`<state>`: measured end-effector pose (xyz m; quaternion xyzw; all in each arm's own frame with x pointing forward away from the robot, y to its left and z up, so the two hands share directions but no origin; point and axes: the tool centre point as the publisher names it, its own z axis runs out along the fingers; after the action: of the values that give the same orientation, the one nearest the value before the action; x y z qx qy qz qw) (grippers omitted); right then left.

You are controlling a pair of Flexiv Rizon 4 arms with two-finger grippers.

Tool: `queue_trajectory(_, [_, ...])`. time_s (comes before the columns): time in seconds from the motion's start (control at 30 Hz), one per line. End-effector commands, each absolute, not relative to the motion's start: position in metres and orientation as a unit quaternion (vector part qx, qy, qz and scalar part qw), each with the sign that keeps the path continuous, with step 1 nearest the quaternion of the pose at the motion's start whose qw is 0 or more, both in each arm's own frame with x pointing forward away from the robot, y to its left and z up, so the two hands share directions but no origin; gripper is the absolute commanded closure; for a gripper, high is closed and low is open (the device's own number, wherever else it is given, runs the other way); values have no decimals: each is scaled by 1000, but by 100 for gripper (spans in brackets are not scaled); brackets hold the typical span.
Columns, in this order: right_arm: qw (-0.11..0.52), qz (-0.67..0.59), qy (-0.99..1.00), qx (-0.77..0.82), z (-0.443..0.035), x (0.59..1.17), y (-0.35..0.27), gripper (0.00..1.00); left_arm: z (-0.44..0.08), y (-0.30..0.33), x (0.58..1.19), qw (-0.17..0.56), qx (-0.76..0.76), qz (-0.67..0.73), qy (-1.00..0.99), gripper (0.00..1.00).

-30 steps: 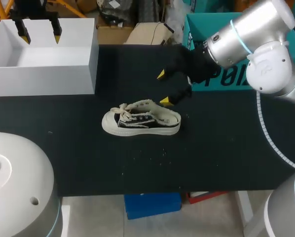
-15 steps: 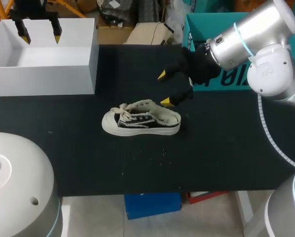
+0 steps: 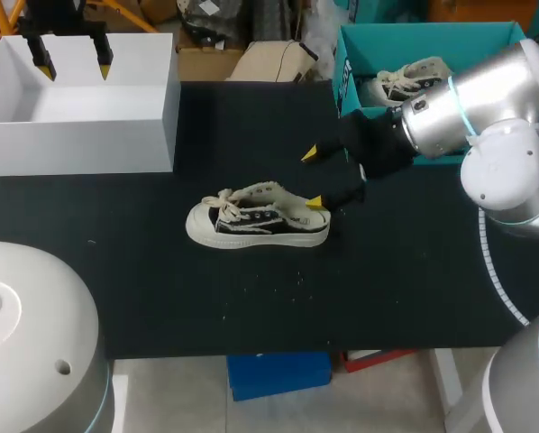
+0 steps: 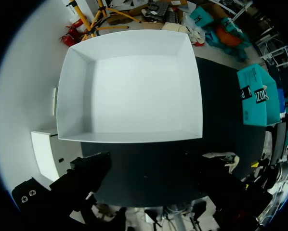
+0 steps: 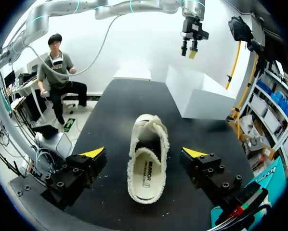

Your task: Take the shoe out of the shoebox, open the shoe tongue, remove and reinsert the insole, then place the shoe into the shoebox

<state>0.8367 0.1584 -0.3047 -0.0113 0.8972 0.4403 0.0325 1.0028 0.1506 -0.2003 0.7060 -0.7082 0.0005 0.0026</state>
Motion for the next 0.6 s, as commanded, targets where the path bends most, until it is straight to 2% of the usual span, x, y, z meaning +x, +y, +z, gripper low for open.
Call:
queue_trajectory(0.03, [38, 475, 879, -3, -331, 838, 156, 0, -200, 150, 1002, 2, 707, -1, -708, 0])
queue_trajectory(0.6, [22, 498, 866, 24, -382, 850, 148, 0, -200, 150, 1002, 2, 707, -1, -708, 0])
